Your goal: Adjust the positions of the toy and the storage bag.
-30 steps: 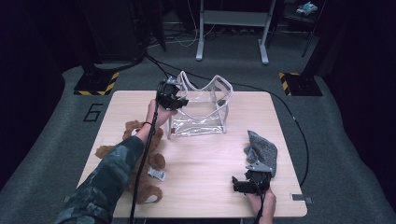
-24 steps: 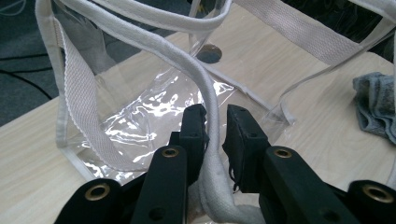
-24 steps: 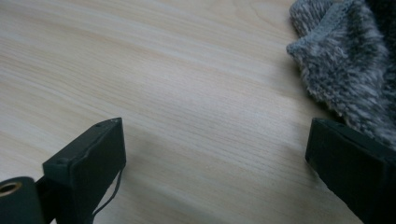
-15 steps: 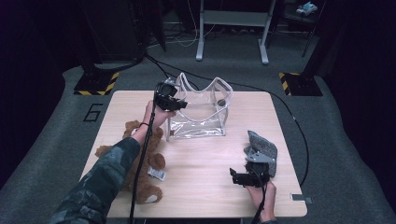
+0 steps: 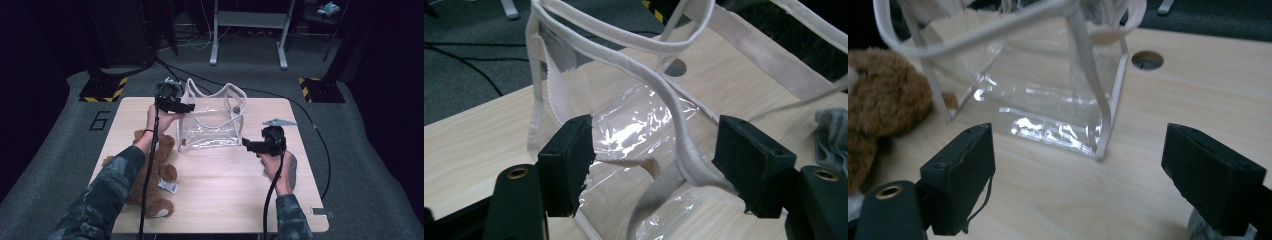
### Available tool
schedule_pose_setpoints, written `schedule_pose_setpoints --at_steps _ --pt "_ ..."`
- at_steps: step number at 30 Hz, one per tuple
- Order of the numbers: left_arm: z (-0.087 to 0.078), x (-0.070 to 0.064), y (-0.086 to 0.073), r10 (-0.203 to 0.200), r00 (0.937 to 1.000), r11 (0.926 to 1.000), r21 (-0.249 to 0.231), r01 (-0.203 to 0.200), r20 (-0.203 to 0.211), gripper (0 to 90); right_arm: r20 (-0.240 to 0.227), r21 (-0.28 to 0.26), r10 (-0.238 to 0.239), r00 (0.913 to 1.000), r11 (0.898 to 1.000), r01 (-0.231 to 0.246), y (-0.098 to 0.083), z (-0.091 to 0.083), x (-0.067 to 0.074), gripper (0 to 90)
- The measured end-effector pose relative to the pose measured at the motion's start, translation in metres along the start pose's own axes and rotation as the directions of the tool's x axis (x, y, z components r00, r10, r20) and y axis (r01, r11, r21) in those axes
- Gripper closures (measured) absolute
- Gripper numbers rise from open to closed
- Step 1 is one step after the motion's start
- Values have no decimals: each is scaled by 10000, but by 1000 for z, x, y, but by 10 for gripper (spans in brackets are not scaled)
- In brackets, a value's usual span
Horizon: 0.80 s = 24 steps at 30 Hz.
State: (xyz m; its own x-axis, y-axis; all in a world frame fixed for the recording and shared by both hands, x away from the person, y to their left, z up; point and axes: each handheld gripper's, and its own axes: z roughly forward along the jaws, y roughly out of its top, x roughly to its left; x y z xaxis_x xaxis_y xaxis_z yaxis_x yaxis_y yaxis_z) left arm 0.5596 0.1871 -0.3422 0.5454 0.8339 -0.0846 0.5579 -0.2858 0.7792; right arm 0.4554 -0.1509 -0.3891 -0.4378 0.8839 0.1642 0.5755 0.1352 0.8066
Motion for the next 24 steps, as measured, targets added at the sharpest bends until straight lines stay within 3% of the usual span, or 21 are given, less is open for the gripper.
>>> schedule_pose_setpoints --at_steps 2,4,8,11,15,16,17,19,22,24 --pt "2 0 2 -53 9999 10000 80 54 -122 302 -60 51 123 9999 9999 -123 16 4 -1 130" --pt "3 1 5 179 9995 9994 299 -172 -250 295 -17 4 179 9998 9998 -179 32 9 -2 136" --pt "6 2 11 31 9992 9994 341 -17 -400 296 198 6 348 9992 9994 -348 57 21 -2 163" --pt "9 3 13 -24 9995 9991 433 37 -317 310 323 19 581 9978 9983 -582 70 31 -2 212" --pt "15 -1 14 263 9985 9963 826 -222 -486 345 565 238 830 9950 9961 -844 81 45 -6 305" --pt "17 -2 14 357 9982 9947 980 -309 -473 376 554 345 800 9953 9960 -820 82 48 -8 343" --pt "18 -4 14 475 9974 9926 1139 -412 -539 416 543 534 981 9937 9935 -1010 83 50 -8 450" --pt "17 -7 13 888 9939 9886 1273 -800 -649 505 355 663 1118 9931 9913 -1139 82 54 -10 569" --pt "15 -11 13 1068 9927 9850 1424 -978 -567 704 301 716 1094 9935 9912 -1113 81 52 -10 719" --pt "13 -11 13 1080 9925 9831 1549 -979 -580 770 406 611 1036 9938 9925 -1060 81 49 -10 796"
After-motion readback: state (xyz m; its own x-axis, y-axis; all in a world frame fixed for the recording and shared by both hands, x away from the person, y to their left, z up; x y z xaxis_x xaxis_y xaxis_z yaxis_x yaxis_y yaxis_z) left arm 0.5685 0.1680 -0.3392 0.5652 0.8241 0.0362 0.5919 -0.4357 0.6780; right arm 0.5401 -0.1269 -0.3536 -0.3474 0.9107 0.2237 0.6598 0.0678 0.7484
